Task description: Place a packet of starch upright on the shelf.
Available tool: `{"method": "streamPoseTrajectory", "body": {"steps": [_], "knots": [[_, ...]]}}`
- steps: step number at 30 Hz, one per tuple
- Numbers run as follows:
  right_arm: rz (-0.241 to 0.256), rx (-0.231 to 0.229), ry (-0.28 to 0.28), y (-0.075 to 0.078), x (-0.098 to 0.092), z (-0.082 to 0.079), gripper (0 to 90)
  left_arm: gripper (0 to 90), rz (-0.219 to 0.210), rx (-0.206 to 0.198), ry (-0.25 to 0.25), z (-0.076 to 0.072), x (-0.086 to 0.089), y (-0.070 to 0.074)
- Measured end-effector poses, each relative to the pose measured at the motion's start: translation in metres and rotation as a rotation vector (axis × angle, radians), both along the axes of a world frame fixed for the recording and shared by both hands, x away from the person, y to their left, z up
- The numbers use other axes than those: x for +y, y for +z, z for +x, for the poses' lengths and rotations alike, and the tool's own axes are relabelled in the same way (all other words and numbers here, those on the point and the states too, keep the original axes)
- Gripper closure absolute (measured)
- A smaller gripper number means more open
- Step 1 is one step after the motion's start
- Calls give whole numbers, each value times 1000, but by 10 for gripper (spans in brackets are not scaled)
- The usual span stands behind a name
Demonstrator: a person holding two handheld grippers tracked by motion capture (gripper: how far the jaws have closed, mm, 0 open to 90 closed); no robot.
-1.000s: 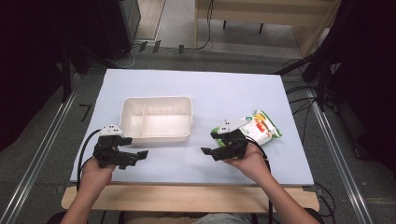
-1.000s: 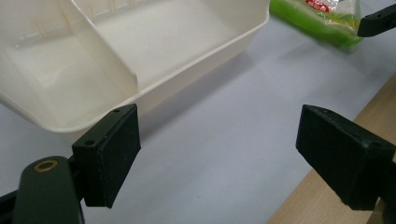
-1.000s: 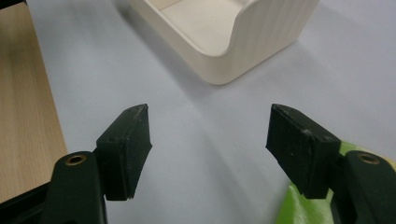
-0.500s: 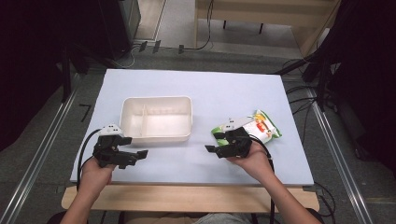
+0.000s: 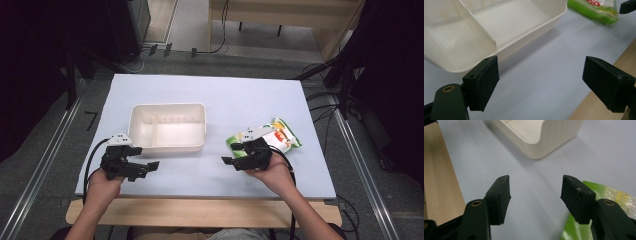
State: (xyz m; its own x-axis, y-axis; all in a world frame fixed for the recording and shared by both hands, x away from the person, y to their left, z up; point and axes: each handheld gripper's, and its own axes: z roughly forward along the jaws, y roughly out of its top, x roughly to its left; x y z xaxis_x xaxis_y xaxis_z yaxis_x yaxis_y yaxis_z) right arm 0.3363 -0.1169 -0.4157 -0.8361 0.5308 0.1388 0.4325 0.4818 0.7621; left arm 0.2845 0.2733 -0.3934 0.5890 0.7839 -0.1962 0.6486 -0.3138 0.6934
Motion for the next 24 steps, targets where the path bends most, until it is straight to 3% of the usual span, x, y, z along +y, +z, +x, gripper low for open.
{"method": "streamPoseTrajectory", "body": {"steps": [7,12,24], "knots": [[3,-13,-49,1,-26,-7,432,147,3,-7,5,-1,1,1],[-29,-19,-91,-1,-48,-11,460,147,2,-6,-2,-1,-1,1],[-45,23,-186,-11,-93,-20,588,147,-7,-8,-46,8,-11,2]]}}
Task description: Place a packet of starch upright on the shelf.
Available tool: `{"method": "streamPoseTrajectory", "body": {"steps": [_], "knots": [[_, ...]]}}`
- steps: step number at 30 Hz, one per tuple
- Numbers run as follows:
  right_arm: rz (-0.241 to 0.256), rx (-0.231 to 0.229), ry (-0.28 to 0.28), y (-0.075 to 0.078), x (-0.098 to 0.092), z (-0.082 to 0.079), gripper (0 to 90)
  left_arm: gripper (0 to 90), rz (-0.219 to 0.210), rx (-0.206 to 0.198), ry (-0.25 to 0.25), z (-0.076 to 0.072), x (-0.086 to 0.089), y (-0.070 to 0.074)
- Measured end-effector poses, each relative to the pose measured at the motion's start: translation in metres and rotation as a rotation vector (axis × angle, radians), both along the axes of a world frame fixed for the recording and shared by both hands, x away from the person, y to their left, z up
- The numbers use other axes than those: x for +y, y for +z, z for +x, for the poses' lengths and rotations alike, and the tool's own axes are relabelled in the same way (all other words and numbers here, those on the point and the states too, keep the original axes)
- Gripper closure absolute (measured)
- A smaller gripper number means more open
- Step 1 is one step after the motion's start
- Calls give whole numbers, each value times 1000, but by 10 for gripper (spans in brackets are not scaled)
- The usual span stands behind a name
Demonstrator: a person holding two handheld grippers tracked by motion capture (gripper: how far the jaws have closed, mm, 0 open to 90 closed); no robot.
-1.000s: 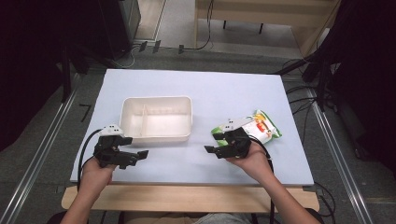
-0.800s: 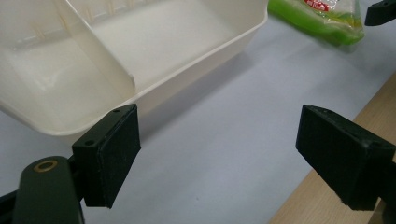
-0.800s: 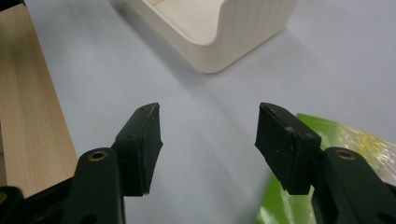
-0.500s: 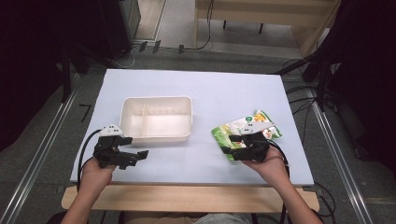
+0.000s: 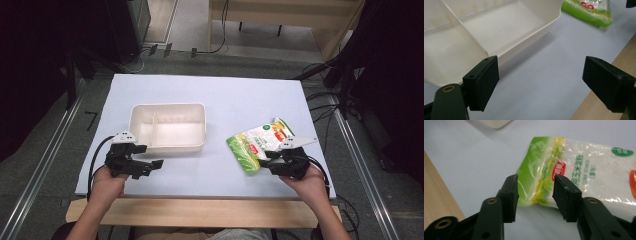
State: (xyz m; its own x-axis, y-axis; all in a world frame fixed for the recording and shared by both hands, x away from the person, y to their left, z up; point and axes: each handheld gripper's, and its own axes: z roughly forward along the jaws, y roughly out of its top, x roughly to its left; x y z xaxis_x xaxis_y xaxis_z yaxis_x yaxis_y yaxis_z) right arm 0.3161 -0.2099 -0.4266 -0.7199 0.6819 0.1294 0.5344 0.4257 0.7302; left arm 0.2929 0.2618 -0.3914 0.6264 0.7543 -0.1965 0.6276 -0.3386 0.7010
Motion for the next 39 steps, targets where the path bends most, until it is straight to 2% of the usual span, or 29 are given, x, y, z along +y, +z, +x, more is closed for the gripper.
{"method": "streamPoseTrajectory", "body": {"steps": [1,2,3,5,8,10,11,13,16,17,21,25,29,31,33,35,39], "knots": [[3,31,-15,-4,-5,2,656,147,-2,-1,-9,1,-2,0],[3,31,-15,-4,-5,2,656,147,0,2,-13,2,-3,0],[7,70,-20,-9,-8,3,725,147,4,-1,-20,3,-6,0],[3,77,-18,-10,-10,3,751,147,9,0,-22,4,-7,0],[4,79,4,-12,-16,2,899,147,2,1,-28,6,-9,0],[-3,96,1,-13,-21,4,900,147,2,0,-30,7,-10,0],[-11,123,-28,-18,-24,9,900,147,5,0,-33,7,-11,0],[-11,137,-23,-21,-25,13,900,147,8,1,-39,7,-11,-1],[-12,138,-2,-25,-23,17,900,147,10,3,-39,7,-12,-1],[-32,145,16,-29,-18,21,900,147,11,2,-37,7,-12,-1],[-55,161,13,-32,-13,25,900,147,8,3,-33,7,-12,-1],[-67,148,16,-34,-9,29,900,147,13,4,-32,7,-12,-2],[-75,158,37,-34,-13,30,900,146,14,-1,-26,5,-11,-1],[-111,185,43,-38,-17,30,900,147,15,-2,-20,4,-10,-1],[-87,215,28,-41,-20,34,900,147,4,-2,-21,5,-9,-1],[-93,205,33,-42,-18,35,900,147,21,3,-20,5,-9,-1],[-109,189,42,-40,-6,41,900,147,14,-3,-23,4,-10,-2]]}}
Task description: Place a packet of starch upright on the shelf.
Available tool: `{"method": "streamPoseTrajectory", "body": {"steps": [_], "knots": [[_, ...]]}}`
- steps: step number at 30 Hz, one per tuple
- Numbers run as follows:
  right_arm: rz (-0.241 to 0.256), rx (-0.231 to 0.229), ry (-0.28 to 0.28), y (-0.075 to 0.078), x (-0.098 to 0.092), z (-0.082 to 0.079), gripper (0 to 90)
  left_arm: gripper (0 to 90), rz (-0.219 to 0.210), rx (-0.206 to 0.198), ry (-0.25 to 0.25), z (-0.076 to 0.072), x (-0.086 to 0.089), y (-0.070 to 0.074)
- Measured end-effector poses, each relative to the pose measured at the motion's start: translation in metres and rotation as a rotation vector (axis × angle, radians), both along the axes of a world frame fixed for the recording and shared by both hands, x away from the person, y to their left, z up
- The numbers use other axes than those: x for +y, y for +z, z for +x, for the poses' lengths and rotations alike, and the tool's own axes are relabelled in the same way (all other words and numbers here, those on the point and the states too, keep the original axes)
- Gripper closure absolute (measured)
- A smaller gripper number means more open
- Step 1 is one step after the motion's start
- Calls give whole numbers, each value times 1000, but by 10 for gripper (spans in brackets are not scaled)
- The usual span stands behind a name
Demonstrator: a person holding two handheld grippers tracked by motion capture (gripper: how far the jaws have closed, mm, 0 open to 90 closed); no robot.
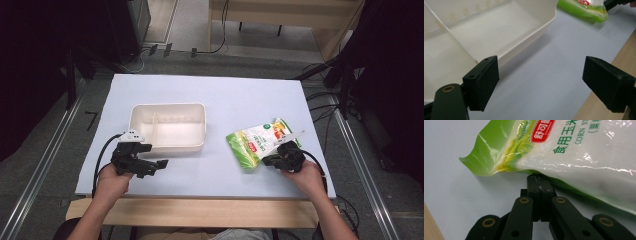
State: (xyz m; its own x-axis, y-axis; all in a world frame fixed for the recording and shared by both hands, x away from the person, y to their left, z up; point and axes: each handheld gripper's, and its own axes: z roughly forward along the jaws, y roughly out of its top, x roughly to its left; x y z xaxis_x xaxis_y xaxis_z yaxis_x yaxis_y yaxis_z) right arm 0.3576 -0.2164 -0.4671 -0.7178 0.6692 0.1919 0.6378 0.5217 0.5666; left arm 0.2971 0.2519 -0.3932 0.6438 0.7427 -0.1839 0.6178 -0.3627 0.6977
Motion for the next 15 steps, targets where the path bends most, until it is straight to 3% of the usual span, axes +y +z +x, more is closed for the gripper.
{"method": "streamPoseTrajectory", "body": {"steps": [12,15], "knots": [[-18,-11,-32,2,36,30,900,147,5,1,1,-1,0,-1],[1,-6,-33,1,41,40,900,147,6,1,0,-2,1,-1]]}}
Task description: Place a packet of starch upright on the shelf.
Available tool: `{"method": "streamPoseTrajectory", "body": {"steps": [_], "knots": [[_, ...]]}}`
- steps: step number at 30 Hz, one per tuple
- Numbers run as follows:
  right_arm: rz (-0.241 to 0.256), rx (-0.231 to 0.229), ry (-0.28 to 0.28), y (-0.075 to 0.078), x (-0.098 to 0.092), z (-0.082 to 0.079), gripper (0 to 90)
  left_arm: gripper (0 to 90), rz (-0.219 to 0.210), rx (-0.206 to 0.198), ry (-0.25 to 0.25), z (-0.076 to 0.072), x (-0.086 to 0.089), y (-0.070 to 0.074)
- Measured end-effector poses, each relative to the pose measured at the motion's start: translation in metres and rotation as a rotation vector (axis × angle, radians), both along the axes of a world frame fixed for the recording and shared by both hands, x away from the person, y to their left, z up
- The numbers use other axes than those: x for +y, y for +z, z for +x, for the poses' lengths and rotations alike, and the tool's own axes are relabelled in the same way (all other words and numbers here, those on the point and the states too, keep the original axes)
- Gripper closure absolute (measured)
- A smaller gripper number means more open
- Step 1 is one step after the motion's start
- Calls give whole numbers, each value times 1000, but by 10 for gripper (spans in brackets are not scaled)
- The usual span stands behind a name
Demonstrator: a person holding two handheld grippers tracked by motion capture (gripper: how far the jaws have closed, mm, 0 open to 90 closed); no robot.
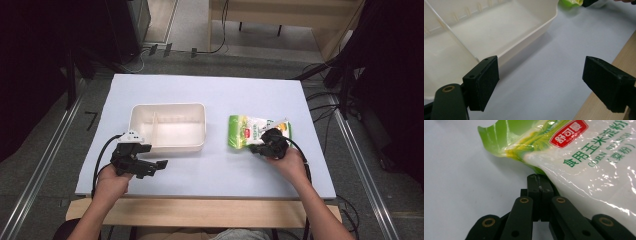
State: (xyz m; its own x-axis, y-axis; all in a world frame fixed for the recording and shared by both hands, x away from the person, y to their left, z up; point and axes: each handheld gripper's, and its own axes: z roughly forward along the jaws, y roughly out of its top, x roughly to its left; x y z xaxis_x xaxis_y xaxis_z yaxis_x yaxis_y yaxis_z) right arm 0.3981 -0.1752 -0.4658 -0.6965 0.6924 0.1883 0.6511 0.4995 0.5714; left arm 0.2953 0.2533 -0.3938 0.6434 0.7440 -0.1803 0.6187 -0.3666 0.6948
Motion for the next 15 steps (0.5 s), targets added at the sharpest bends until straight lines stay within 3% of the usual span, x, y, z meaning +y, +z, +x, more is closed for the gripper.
{"method": "streamPoseTrajectory", "body": {"steps": [4,9,11,13,14,15], "knots": [[53,38,-16,-2,0,11,900,147,3,0,-2,0,0,0],[34,30,-10,3,2,9,900,147,-5,-2,9,-1,1,0],[58,6,-15,12,0,8,900,147,-2,0,5,-1,1,0],[85,-52,-35,29,-1,6,900,147,0,5,6,-1,1,0],[85,-52,-35,29,-1,6,900,147,-3,-3,7,-2,0,1],[87,-81,-42,34,-2,6,900,147,-2,-9,2,-2,1,1]]}}
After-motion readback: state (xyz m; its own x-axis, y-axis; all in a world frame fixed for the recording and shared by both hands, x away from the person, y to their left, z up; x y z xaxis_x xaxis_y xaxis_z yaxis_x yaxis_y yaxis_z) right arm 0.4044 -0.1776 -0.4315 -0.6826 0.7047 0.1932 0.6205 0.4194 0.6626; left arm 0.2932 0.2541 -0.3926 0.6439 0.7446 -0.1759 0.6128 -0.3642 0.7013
